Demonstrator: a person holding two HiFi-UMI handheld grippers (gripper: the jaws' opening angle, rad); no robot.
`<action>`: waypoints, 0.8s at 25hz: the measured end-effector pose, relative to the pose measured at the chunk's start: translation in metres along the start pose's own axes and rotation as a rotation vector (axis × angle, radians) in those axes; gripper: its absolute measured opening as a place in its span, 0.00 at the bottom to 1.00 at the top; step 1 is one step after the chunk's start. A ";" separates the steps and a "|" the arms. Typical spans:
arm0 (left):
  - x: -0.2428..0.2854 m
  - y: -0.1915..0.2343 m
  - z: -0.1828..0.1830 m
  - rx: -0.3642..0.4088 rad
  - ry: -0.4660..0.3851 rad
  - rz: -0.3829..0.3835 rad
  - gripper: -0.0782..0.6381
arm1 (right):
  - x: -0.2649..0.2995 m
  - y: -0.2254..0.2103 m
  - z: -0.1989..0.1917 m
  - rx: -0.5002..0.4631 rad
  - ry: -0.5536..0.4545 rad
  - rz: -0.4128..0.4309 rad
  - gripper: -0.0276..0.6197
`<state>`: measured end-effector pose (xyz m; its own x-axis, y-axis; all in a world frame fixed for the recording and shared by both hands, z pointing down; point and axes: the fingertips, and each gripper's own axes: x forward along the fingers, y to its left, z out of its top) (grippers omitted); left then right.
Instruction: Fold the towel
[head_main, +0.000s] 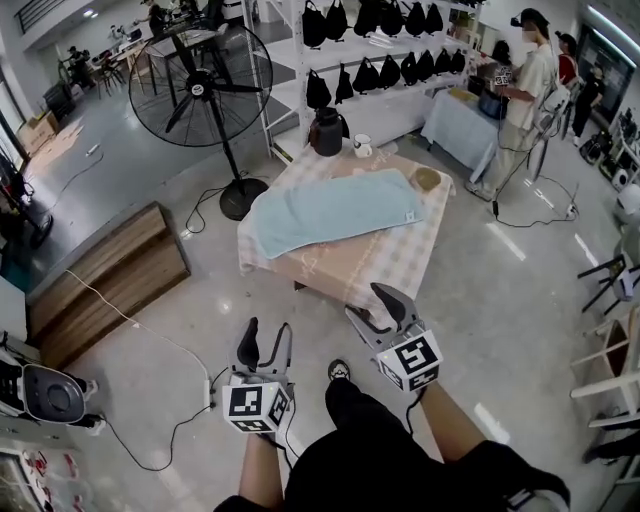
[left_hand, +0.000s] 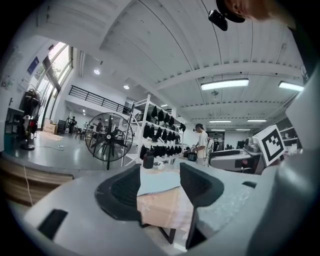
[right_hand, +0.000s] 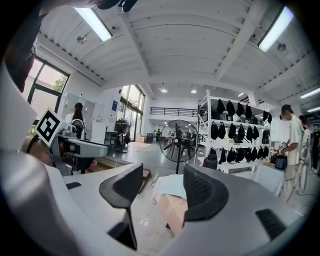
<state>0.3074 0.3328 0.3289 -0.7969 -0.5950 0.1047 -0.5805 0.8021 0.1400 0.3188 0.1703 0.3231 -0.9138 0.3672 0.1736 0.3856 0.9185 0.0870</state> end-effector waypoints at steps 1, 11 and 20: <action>0.020 0.008 0.007 0.006 -0.008 0.002 0.43 | 0.016 -0.014 0.003 0.001 -0.005 -0.001 0.40; 0.194 0.081 0.045 0.004 0.016 0.021 0.43 | 0.158 -0.123 0.022 0.036 0.005 0.038 0.40; 0.298 0.155 0.039 0.027 0.102 -0.047 0.43 | 0.257 -0.168 0.001 0.083 0.043 0.009 0.40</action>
<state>-0.0261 0.2816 0.3432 -0.7481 -0.6333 0.1982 -0.6226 0.7732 0.1207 0.0184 0.1103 0.3519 -0.9034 0.3705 0.2161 0.3802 0.9249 0.0036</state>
